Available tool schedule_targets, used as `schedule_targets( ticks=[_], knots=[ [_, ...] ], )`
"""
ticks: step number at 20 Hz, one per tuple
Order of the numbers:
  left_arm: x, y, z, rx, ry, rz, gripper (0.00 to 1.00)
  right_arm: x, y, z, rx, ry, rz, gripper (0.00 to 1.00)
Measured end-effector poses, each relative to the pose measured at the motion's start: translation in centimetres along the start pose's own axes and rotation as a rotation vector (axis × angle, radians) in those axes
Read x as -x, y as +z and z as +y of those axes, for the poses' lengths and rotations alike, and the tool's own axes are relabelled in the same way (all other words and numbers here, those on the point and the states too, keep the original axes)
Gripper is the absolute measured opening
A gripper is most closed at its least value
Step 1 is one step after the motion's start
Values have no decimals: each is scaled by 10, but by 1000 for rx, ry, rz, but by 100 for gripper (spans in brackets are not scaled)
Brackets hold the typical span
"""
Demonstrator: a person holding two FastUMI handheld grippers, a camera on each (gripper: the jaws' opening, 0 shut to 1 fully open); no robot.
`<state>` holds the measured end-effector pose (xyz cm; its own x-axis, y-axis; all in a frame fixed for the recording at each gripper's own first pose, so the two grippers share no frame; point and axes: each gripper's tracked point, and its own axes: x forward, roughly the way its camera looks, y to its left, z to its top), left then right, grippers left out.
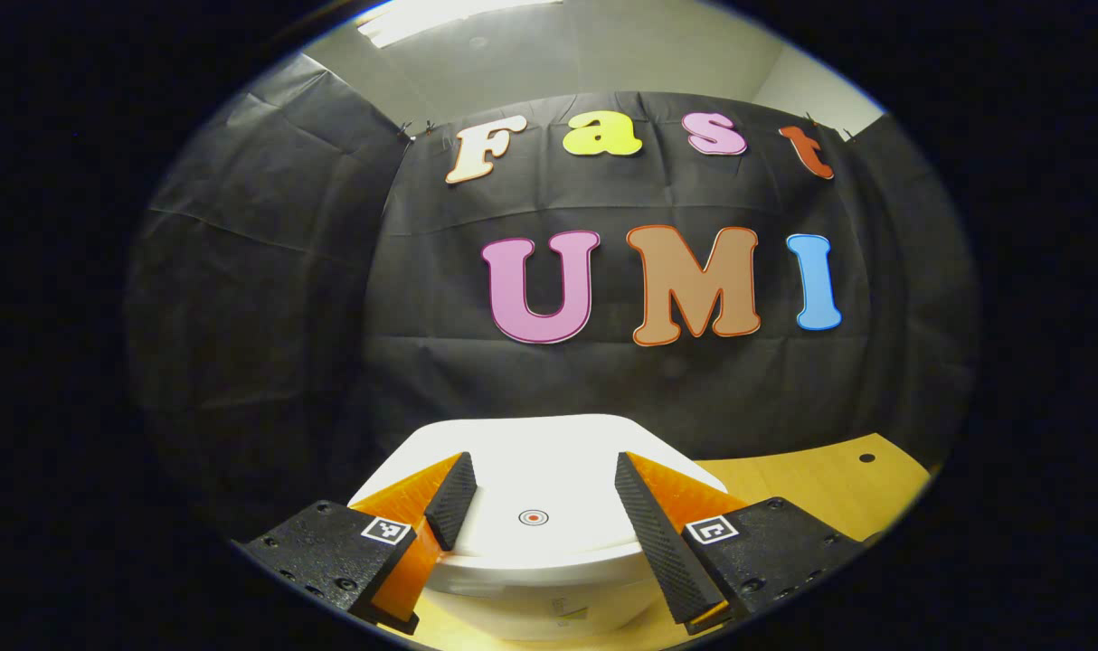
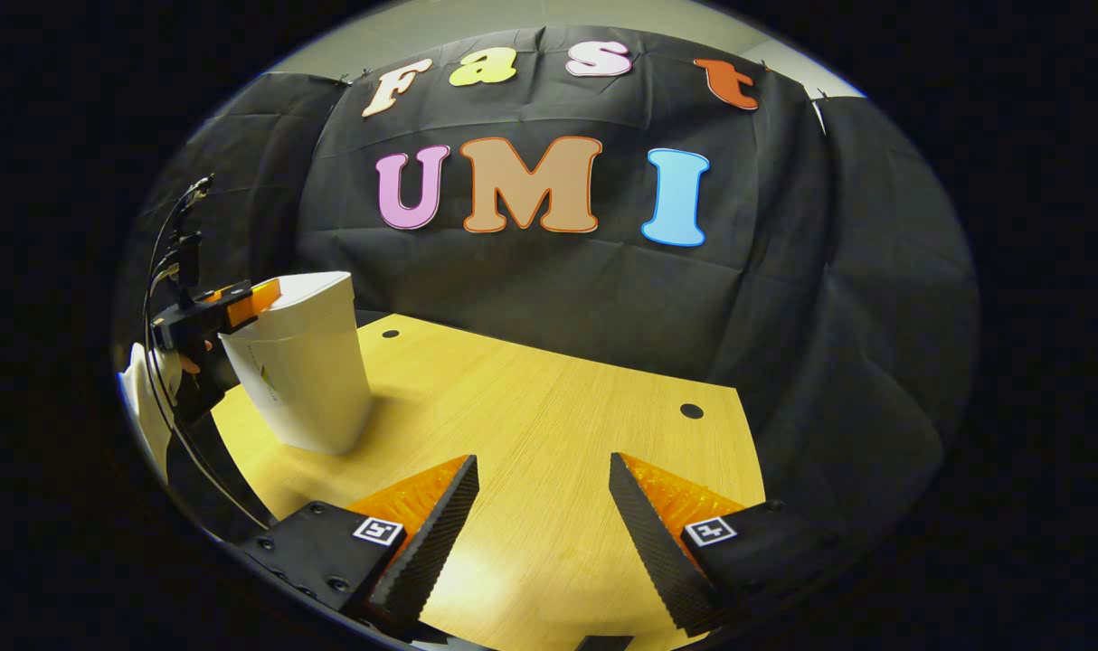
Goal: Press the lid of the desktop garbage bin to open it, pick up the crumpled paper on the desktop and throw it into the bin, then pick up the pop can on the desktop and drop it into the bin, and finally close the garbage bin lid.
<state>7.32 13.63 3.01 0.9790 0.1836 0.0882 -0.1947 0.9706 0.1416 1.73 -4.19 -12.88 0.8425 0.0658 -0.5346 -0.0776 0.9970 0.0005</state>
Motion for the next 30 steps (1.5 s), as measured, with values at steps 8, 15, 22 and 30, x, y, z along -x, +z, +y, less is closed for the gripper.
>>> schedule_targets(
  ticks=[8,15,22,30],
  knots=[
    [13,21,-14,-28,-49,-69,93,-2,40,20,-81,42,-121,97],
    [49,69,-81,21,-208,-124,93,7,74,26,-156,17,-276,96],
    [97,68,-155,54,-344,-109,92,36,94,34,-166,-31,-435,96],
    [127,55,-173,161,-384,-50,93,53,83,59,-187,-9,-471,96]
  ],
)
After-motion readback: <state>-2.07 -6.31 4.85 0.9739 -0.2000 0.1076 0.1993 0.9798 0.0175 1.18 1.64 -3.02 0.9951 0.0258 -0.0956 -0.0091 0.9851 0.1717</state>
